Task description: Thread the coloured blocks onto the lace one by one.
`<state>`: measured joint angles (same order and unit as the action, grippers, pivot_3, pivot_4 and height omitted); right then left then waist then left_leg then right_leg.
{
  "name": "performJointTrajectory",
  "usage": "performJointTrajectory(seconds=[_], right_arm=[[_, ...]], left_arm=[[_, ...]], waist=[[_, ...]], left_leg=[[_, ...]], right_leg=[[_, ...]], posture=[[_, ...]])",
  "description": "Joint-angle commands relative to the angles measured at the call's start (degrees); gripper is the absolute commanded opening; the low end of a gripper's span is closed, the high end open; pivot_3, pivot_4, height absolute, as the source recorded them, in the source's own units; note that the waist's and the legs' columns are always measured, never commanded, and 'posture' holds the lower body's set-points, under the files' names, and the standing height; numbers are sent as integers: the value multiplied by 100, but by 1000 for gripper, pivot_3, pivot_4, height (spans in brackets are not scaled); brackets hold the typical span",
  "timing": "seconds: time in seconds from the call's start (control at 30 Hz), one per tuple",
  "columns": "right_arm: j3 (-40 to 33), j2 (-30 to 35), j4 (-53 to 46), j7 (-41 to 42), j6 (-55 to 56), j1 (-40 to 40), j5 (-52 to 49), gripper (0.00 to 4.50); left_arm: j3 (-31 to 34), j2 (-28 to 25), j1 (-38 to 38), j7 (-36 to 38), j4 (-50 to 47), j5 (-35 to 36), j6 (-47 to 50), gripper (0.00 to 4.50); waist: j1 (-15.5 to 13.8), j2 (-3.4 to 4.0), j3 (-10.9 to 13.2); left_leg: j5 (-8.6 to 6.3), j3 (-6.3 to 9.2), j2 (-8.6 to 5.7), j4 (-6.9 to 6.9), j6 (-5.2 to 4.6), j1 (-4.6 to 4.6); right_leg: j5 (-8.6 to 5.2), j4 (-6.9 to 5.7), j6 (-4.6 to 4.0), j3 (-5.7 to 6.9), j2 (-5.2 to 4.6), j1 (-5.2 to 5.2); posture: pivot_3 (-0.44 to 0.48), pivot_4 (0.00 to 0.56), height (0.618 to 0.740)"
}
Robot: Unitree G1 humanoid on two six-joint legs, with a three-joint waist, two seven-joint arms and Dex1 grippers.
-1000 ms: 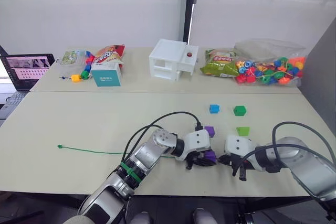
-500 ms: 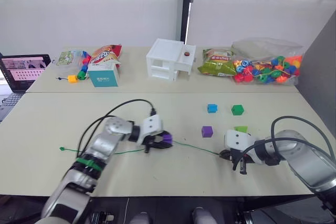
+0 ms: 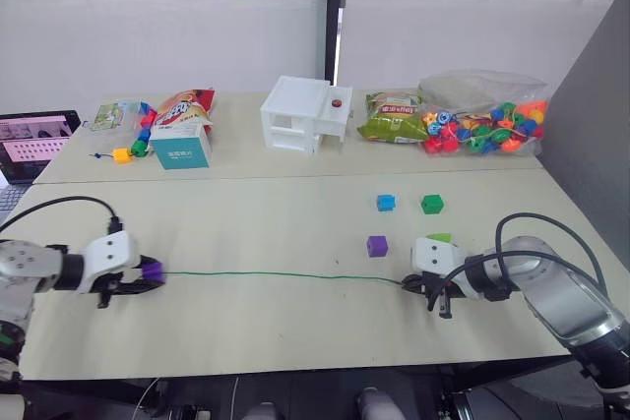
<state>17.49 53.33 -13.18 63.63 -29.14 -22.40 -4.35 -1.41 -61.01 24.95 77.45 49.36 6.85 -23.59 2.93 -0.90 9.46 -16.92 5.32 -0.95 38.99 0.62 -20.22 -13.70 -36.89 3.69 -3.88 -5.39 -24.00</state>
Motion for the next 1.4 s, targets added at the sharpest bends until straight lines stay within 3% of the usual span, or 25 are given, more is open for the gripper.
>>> performJointTrajectory(seconds=[0.03, 0.13, 0.23, 0.27, 0.43, 0.53, 0.67, 0.9, 1.0, 1.1, 1.4], right_arm=[[78, -72, 41, 39, 32, -96, 121, 0], [44, -93, 25, 91, 4, -119, 129, 0], [-6, -84, -8, 103, -24, -101, 122, 0], [-24, -99, -21, 93, -43, -88, 114, 0], [-36, -168, -72, 20, -130, -33, 138, 0], [-74, -172, -197, -9, -231, 6, 115, 0], [-108, -220, -427, -46, -391, 60, 45, 0], [-15, -176, -1017, 89, -757, 105, -56, 0], [52, -212, -1143, 131, -908, 92, -89, 0], [117, -164, -1246, 177, -995, 96, -84, 0], [107, -60, -1472, 137, -1170, 152, -195, 0]], left_arm=[[-24, -229, 261, -3, 1051, -359, 306, 2430], [-68, -520, 669, -37, 1541, -624, 293, 3397], [166, -592, 1488, 511, 1692, -384, 812, 4361], [268, -546, 1785, 592, 1750, -290, 1036, 4443], [702, -190, 2533, 887, 1830, 88, 1708, 4443], [835, 251, 2728, 1327, 1353, 426, 2165, 4443], [593, 1110, 2225, 1467, -549, 915, 2811, 4443], [-269, 2725, 1255, 666, -3801, 1333, 3931, 4443], [-721, 3581, 1272, 341, -3890, 1156, 3543, 4443], [-1003, 4079, 1229, 214, -3705, 1016, 3168, 4443], [-1915, 4436, 718, -69, -3531, 298, 2417, 4443]], waist=[[26, 1, -1], [62, -7, 1], [59, -26, 4], [33, -38, 3], [-36, -54, 2], [-34, -56, 2], [-48, -63, 2], [-48, -61, 1], [-74, -62, 1], [-86, -63, 1], [-149, -60, 1]], left_leg=[[0, -1, 0, 0, 0, 1], [0, -4, 1, 0, 0, -1], [0, -4, 1, -1, 0, -10], [0, -3, 1, 1, 0, -16], [0, 1, 0, 10, 1, -25], [1, 2, 0, 10, 1, -24], [2, 8, 0, 15, 3, -34], [2, 20, 0, 18, 3, -72], [1, 26, -6, 43, 3, -96], [0, 24, -11, 64, 1, -96], [0, 25, -12, 77, 0, -90]], right_leg=[[0, -8, -1, 0, 0, -2], [-2, -21, -4, 0, 2, -14], [-2, -20, -4, 1, 2, -20], [-2, -20, -4, 4, 2, -21], [-2, -18, -4, 12, -4, -20], [-2, -19, -4, 12, -3, -21], [-2, -19, -4, 13, -4, -22], [0, -23, -3, 14, -6, -47], [4, -20, 1, 18, -9, -56], [4, -4, 2, 17, -13, -52], [4, -3, 2, 16, -11, -39]], posture=[[0, 150, 740], [0, 150, 740], [0, 150, 740], [0, 150, 740], [0, 150, 740], [0, 150, 740], [0, 150, 740], [0, 150, 740], [0, 150, 740], [0, 150, 740], [0, 150, 740]])
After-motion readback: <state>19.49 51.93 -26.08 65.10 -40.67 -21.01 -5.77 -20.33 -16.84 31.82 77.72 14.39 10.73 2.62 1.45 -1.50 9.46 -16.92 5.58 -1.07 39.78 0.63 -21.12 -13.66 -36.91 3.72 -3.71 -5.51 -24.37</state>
